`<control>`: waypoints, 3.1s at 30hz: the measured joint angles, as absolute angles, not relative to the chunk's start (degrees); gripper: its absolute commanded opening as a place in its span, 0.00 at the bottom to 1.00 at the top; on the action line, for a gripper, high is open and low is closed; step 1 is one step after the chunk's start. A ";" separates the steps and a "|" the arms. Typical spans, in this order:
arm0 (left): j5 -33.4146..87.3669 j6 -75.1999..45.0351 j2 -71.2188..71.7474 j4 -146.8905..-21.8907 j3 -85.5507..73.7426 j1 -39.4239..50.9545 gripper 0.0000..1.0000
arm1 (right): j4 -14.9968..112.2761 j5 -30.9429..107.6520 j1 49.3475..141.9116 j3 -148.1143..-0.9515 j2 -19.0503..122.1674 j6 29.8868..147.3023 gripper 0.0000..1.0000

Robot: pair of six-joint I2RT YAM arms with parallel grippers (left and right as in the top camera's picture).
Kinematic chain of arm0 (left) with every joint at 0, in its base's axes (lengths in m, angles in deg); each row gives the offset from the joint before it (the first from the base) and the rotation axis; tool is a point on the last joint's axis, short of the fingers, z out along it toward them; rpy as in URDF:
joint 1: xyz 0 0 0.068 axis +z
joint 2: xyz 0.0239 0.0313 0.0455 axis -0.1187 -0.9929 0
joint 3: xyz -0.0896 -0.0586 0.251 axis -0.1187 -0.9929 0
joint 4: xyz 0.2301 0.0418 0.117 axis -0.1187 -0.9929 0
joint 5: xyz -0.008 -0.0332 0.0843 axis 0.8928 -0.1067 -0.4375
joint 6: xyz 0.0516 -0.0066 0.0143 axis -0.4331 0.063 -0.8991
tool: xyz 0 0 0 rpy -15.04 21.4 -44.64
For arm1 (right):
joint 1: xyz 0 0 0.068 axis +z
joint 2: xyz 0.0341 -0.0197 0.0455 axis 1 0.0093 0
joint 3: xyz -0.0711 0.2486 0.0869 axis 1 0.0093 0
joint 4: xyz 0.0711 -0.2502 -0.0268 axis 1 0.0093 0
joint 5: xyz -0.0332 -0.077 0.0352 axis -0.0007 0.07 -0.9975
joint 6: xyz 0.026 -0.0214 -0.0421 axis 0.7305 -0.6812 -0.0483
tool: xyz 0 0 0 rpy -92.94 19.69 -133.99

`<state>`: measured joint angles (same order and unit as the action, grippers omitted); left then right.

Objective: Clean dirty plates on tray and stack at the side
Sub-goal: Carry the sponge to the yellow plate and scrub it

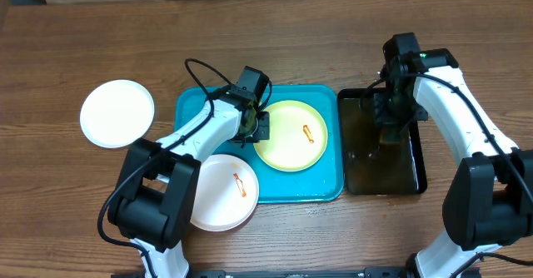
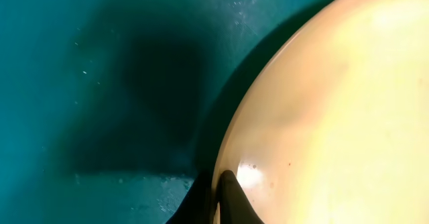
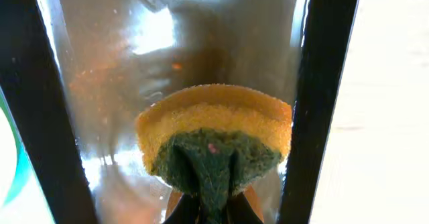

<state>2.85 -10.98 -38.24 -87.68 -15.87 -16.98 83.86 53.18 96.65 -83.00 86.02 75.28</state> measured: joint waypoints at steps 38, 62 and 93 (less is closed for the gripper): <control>8.44 -10.98 -38.26 -89.84 -15.89 -12.26 0.04 | 68.32 50.32 119.64 -83.00 90.02 67.15 0.04; 8.40 -11.01 -38.26 -90.28 -15.89 -12.23 0.04 | 65.11 47.20 119.88 -85.91 100.77 69.86 0.04; 8.40 -11.01 -38.26 -90.35 -15.89 -12.21 0.04 | 72.43 23.44 119.68 -93.62 103.98 70.30 0.04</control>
